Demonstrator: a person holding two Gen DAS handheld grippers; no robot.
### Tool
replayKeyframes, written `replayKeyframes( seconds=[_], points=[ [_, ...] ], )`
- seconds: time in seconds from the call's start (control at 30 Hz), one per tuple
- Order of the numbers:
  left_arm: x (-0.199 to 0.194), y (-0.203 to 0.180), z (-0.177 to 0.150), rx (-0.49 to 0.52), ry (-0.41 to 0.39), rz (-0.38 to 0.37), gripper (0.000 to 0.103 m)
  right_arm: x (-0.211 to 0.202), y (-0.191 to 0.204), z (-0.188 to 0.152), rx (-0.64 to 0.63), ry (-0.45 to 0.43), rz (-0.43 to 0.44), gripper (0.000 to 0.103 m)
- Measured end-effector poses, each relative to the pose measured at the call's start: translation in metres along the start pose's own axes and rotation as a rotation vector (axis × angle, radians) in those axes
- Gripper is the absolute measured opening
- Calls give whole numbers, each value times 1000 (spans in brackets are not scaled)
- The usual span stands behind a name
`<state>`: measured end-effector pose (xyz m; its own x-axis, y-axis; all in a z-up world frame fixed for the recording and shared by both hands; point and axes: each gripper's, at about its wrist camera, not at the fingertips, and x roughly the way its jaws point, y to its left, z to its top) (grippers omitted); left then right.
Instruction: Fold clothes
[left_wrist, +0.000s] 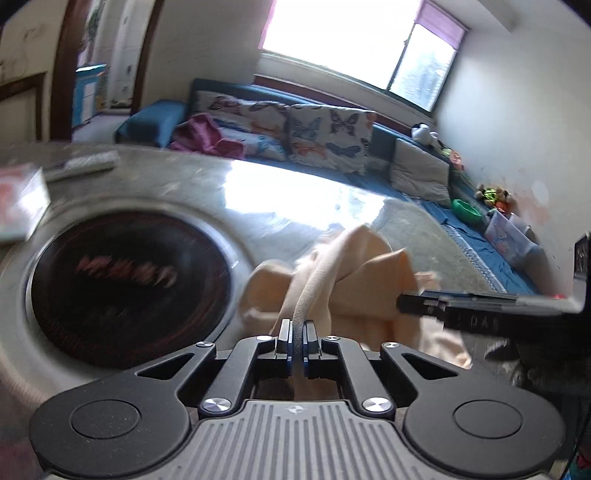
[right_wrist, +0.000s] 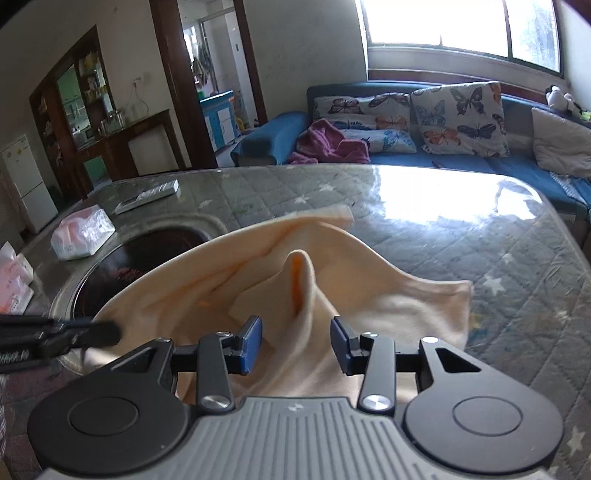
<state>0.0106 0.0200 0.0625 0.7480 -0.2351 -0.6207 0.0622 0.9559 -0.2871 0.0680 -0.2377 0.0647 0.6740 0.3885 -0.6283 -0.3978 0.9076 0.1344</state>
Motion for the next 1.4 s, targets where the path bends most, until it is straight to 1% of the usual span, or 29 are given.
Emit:
replayKeyframes(
  seconds=[0.1,0.17,0.27,0.3,0.33,0.37,0.4,0.43,0.47,0.5,0.53,0.63,0.77,0.87,0.9,0.93,0.97,1.0,1.03,1.07,1.1,1.13,1.17,1.27,1.33,1.4],
  points=[
    [-6,10,-16,5,22,42,6,5,7,-1,-23,3,-1,41],
    [-7,15,-23,-10,37,49,6,9,12,-1,-38,6,-1,41],
    [-13,16,-29,-10,40,55,15,16,16,2,-44,13,9,42],
    [-16,14,-29,-4,34,56,28,20,16,4,-41,21,21,42],
    [-20,12,-29,5,23,55,44,22,16,5,-42,28,29,40],
    [-24,8,-29,18,7,52,51,26,17,5,-47,36,32,34],
    [-29,2,-30,33,-12,47,62,29,17,5,-50,43,35,16],
    [-35,-3,-31,48,-31,33,69,27,16,4,-39,39,35,9],
    [-39,-9,-31,67,-46,5,73,25,14,4,-28,35,35,7],
    [-40,-17,-33,90,-56,-29,81,22,12,3,-18,30,35,7],
    [-40,-26,-35,118,-63,-64,85,17,11,3,-11,16,33,7],
    [-35,-55,-40,207,-62,-149,85,-3,7,3,3,-31,19,7],
    [-16,-89,-49,286,-34,-206,84,-38,-4,4,33,-93,5,7],
    [-3,-106,-55,339,-24,-244,79,-64,-17,1,69,-126,2,7],
    [1,-111,-60,363,-16,-248,74,-72,-21,-1,75,-138,-7,7],
    [5,-115,-64,390,-8,-248,61,-80,-24,-4,81,-150,-16,6],
    [10,-120,-69,417,0,-248,53,-87,-28,-6,87,-162,-26,6],
    [13,-123,-74,435,7,-245,44,-94,-32,-10,98,-174,-36,6],
    [15,-125,-78,450,14,-241,30,-101,-37,-14,109,-185,-47,7],
    [18,-126,-82,465,20,-237,24,-108,-41,-18,120,-197,-57,7],
    [18,-128,-86,473,23,-241,22,-115,-45,-21,131,-209,-68,6],
    [17,-129,-89,478,24,-249,16,-122,-49,-25,142,-221,-78,6],
    [16,-131,-91,491,21,-264,13,-129,-53,-29,153,-232,-90,7],
    [10,-137,-100,557,10,-307,13,-147,-64,-50,193,-253,-142,7],
    [8,-141,-105,599,12,-326,13,-155,-72,-68,230,-245,-180,7],
    [11,-143,-110,620,33,-336,14,-159,-82,-87,271,-213,-230,9]
  ],
)
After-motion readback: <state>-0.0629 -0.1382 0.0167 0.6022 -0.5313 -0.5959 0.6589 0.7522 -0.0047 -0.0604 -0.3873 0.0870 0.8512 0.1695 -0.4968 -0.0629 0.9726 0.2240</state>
